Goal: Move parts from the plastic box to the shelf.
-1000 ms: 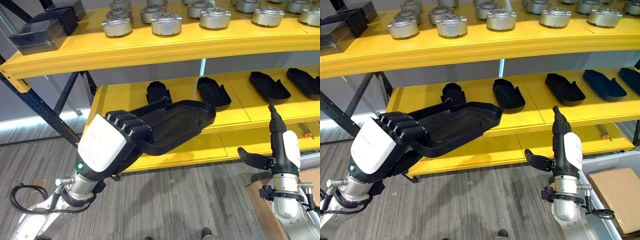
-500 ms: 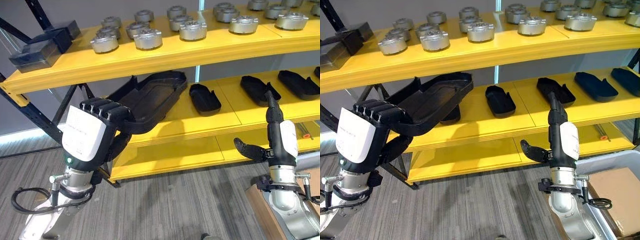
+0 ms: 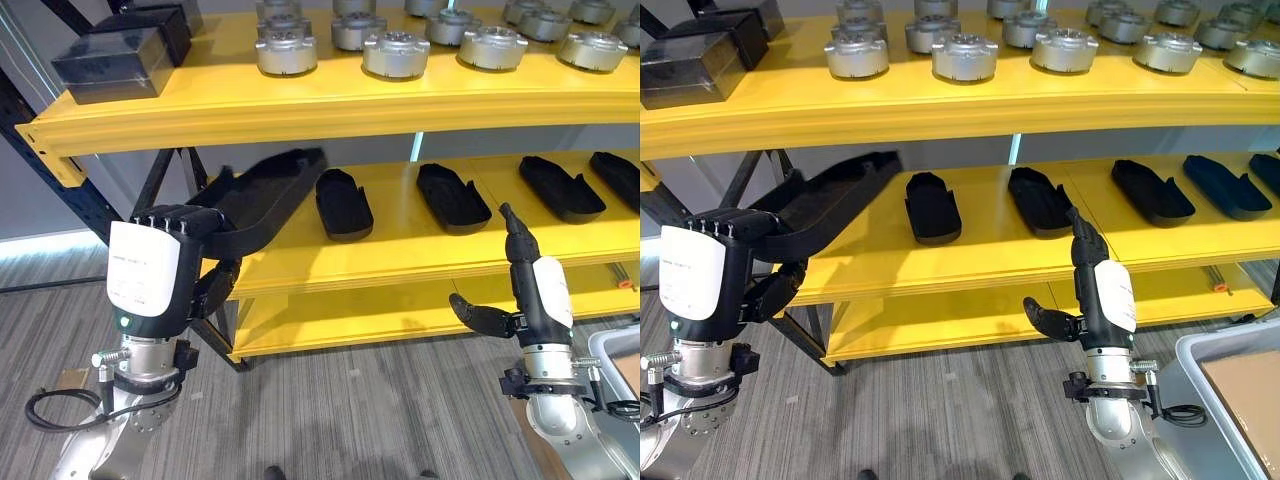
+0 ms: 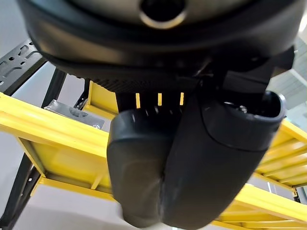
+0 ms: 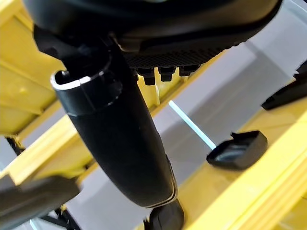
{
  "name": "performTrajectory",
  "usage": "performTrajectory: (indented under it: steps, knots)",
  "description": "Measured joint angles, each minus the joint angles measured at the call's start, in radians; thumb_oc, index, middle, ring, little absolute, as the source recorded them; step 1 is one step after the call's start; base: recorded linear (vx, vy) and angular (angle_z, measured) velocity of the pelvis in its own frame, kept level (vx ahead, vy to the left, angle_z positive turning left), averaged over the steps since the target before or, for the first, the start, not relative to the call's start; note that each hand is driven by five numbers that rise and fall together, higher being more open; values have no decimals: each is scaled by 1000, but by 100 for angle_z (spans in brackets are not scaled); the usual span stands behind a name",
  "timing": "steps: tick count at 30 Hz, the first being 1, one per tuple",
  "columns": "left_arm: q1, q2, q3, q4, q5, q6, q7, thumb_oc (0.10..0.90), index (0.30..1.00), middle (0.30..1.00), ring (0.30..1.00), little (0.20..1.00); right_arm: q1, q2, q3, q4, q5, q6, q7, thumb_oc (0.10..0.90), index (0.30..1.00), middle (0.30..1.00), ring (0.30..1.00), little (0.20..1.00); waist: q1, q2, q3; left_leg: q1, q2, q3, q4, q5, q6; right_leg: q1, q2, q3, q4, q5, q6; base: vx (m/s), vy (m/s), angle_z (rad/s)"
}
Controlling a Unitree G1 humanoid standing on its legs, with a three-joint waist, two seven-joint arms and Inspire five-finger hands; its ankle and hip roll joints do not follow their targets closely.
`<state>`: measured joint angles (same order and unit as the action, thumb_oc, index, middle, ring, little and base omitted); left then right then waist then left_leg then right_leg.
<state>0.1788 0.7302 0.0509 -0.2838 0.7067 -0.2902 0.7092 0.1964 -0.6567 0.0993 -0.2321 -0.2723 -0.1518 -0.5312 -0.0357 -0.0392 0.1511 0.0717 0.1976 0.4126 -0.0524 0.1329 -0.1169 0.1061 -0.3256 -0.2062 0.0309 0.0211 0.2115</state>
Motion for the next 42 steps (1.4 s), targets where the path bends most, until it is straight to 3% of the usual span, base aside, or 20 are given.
performTrajectory:
  steps: [4, 14, 20, 25, 27, 31, 33, 36, 37, 38, 39, 40, 42]
  knots:
    - [-1, -1, 0, -4, -37, -23, -31, 400, 300, 300, 300, 300, 1, 5, -35, -1, 0, 11, 13, 900, 1000, 1000, 1000, 1000, 5, -1, 1, -6, 5, -8, -10, -8, -23, 0, 11, 5, -37, 11, 20, 37, 52, -7]
    - [6, -32, 0, -2, -41, 10, -48, 400, 300, 300, 300, 300, -5, 3, -35, -9, 1, 23, 69, 900, 1000, 1000, 1000, 1000, 17, -32, 0, -36, 16, -17, -7, 8, -25, -12, 26, 3, -70, 30, 16, 5, -3, -1]
    - [-14, -45, -19, 32, -72, 72, -39, 400, 300, 300, 300, 300, -29, 0, -23, -61, 26, -21, 113, 900, 1000, 1000, 1000, 1000, 15, -35, 0, -36, 25, -14, -1, 6, -25, -11, 35, 5, -71, 30, 16, 44, 72, -2]
    - [-47, -45, -33, 94, -64, 104, -37, 400, 300, 300, 300, 300, -116, -12, 35, -137, 46, -93, 132, 900, 1000, 1000, 1000, 1000, 17, -36, 0, -45, 26, -14, 30, -18, -20, -10, 29, 7, -70, 33, 12, 59, 173, 0]
    - [-70, -45, -49, 101, -63, 115, -37, 400, 300, 300, 300, 300, -144, -12, 52, -170, 45, -116, 135, 900, 1000, 1000, 1000, 1000, 34, -37, 0, -56, 26, -19, 48, -23, -21, -12, 27, 4, -66, 34, 11, 47, 187, 4]
    - [-124, -44, -73, 119, -61, 115, -44, 400, 300, 300, 300, 300, -165, -15, 50, -176, 45, -106, 140, 900, 1000, 1000, 1000, 1000, 46, -37, 0, -76, 23, -29, 101, -62, -11, -16, 11, -24, -19, 35, 9, 38, 216, 8]
    - [-147, -44, -88, 122, -59, 115, -47, 400, 300, 300, 300, 300, -166, -15, 47, -175, 45, -99, 142, 900, 1000, 1000, 1000, 1000, 44, -36, 1, -91, 9, -48, 131, -95, -9, -68, -12, -34, 71, 37, -2, 74, 183, -5]
    - [-158, -42, -89, 132, -53, 121, -69, 400, 300, 300, 300, 300, -150, -4, 47, -175, 44, -102, 142, 900, 1000, 1000, 1000, 1000, 37, -25, 9, -66, -13, -37, 143, -134, 26, -183, -45, -7, 254, 106, -80, 129, 13, -37]
    - [-158, -40, -89, 135, -53, 123, -72, 400, 300, 300, 300, 300, -137, 1, 46, -176, 45, -106, 143, 900, 1000, 1000, 1000, 1000, 33, -22, 11, -50, -14, -38, 130, -135, 29, -194, -46, 5, 274, 109, -78, 99, -221, -40]
    - [-157, -34, -87, 136, -53, 135, -73, 400, 300, 300, 300, 300, -112, 14, 43, -175, 45, -126, 155, 900, 1000, 1000, 1000, 1000, 25, -23, 16, -25, -16, -35, 101, -133, 33, -222, -41, 19, 308, 49, -55, 37, -199, -19]
    - [-157, -31, -86, 136, -53, 142, -73, 400, 300, 300, 300, 300, -107, 14, 44, -175, 45, -133, 158, 900, 1000, 1000, 1000, 1000, 22, -25, 15, -25, -16, -35, 99, -131, 36, -220, -31, 16, 291, 41, -57, 86, -280, -14]
    - [-166, -11, -87, 138, -53, 157, -72, 400, 300, 300, 300, 300, -108, 14, 44, -176, 45, -165, 167, 900, 1000, 1000, 1000, 1000, 4, -40, 16, -38, -22, -32, 98, -128, 40, -241, -20, 3, 206, 30, -46, 100, -193, 0]
    - [-180, 10, -98, 165, -53, 172, -68, 400, 300, 300, 300, 300, -131, 16, 45, -176, 43, -193, 183, 900, 1000, 1000, 1000, 1000, -13, -38, 23, -60, -28, -35, 103, -128, 47, -280, -37, 8, 133, 44, -21, 92, -122, 12]
